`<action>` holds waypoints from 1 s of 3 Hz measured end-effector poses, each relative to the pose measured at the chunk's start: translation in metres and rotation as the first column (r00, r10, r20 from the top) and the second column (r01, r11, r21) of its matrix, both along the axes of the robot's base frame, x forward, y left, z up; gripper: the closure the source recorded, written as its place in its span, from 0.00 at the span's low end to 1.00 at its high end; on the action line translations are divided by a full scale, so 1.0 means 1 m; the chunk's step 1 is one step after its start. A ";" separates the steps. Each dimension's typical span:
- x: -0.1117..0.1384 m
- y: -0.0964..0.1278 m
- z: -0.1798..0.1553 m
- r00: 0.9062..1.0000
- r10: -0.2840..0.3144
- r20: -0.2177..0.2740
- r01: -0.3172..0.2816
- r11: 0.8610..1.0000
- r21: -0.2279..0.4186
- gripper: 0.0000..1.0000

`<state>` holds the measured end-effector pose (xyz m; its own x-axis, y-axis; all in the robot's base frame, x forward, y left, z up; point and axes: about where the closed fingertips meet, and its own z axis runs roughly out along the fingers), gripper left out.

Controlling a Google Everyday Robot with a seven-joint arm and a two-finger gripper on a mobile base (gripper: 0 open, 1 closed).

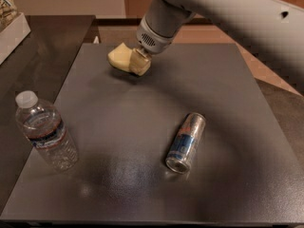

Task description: Move sponge near water bottle

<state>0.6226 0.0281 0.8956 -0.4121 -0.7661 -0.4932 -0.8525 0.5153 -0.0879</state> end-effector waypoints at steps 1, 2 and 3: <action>-0.045 0.004 0.011 0.986 0.163 0.043 -0.163 0.987 -0.011 1.00; -0.082 0.010 0.015 0.948 0.312 0.059 -0.309 0.950 -0.049 1.00; -0.110 0.012 0.009 0.903 0.430 0.020 -0.425 0.899 -0.106 1.00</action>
Offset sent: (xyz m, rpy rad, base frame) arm -0.1269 0.0128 0.0185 -0.0821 -0.0927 0.5090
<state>0.5123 0.0397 0.9049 -0.0147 -0.9087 -0.4173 -0.9832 0.0891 -0.1594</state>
